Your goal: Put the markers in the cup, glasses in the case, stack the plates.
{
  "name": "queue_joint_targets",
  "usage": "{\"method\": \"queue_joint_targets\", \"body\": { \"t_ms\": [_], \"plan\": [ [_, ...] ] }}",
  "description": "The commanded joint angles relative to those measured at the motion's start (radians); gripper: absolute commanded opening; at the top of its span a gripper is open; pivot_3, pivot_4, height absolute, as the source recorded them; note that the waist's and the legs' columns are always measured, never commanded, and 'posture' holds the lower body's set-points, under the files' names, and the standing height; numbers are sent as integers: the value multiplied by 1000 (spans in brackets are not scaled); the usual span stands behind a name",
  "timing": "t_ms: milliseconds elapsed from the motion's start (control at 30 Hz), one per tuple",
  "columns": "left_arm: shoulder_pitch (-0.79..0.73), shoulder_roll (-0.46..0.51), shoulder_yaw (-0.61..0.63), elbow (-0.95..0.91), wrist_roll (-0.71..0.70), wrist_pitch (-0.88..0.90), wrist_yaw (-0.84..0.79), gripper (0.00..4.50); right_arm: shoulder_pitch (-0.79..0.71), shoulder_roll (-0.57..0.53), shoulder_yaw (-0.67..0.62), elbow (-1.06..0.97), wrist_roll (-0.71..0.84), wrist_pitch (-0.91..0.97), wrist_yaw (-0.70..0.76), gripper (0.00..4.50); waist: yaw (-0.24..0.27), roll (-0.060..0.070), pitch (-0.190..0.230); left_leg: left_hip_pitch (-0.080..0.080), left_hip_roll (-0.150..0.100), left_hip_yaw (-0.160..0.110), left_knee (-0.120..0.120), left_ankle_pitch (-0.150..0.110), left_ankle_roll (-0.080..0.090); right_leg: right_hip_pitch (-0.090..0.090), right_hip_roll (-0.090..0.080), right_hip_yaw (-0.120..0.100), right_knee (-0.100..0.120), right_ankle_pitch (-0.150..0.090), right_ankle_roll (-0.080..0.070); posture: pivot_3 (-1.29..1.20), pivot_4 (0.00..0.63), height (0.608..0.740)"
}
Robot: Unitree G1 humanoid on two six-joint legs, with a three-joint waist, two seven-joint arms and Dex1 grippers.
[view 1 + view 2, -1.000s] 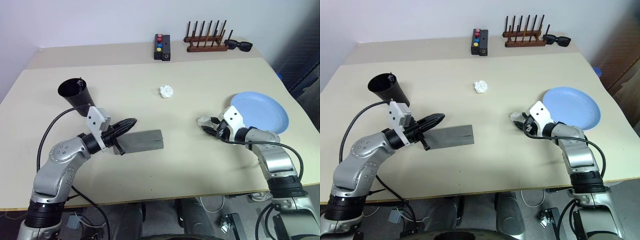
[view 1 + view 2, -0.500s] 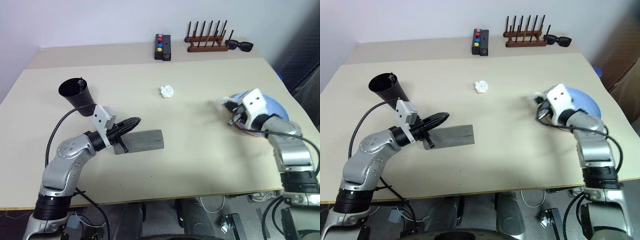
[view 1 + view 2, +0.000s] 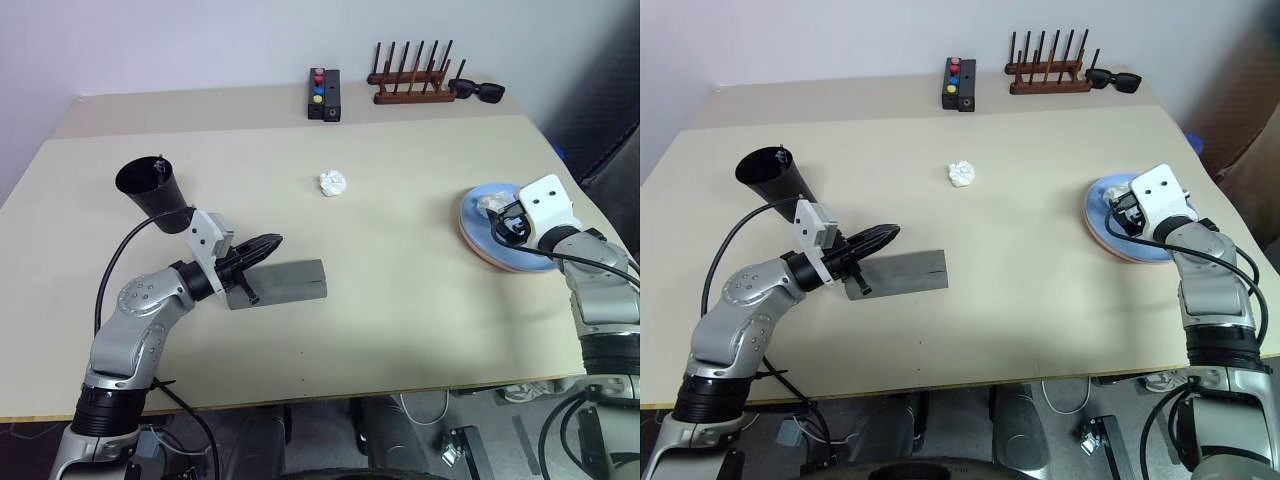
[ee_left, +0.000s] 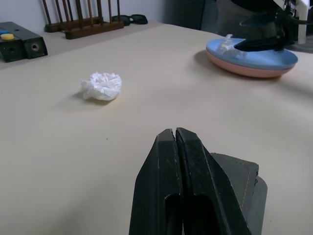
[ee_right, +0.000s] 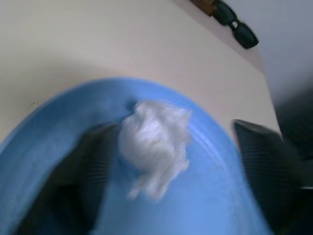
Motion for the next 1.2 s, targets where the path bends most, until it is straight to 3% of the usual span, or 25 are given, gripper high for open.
{"method": "queue_joint_targets", "body": {
  "t_ms": [33, 233, 433, 600, 833, 1200],
  "plan": [
    [8, 4, 17, -26, -2, -20, 2, 0, -50, 44, 16, -34, 31, -61, 17, 4229, -2, 0, 0, 0, 0, 0, 0, 0, 0, 0, 0, 0, 0, 0, 0, 0, 150, 739],
    [3, 5, 44, -9, 12, -36, 31, 0, -131, 226, 145, -26, 99, -112, 146, 4229, -3, 0, 0, 0, 0, 0, 0, 0, 0, 0, 0, 0, 0, 1, 2, 0, 150, 739],
    [22, 16, 70, 0, 20, -49, 50, 0, -334, 438, 269, 293, 36, -230, 144, 4229, -2, 0, 0, 1, 0, 0, -1, 0, 0, 0, 0, 0, 1, 2, 3, 0, 150, 739],
    [45, 11, 77, -18, 22, -53, 66, 0, -488, 537, 300, 578, -27, -335, 68, 4229, 3, 0, 0, 0, 0, -1, -1, 0, 0, 0, 0, 0, 0, 2, 3, 0, 150, 739],
    [71, 12, 83, -41, 21, -54, 86, 0, -623, 582, 312, 838, -101, -441, -55, 4229, -3, 0, 0, 1, 0, -1, -2, 0, -1, 0, 0, 0, 0, 2, 3, 0, 150, 739],
    [73, 18, 87, -47, 18, -54, 96, 0, -673, 603, 307, 944, -138, -475, -119, 4229, -6, 0, 0, 1, 0, -1, -2, 0, -1, -1, 0, 0, 1, 2, 3, 0, 150, 739]
  ]
}}
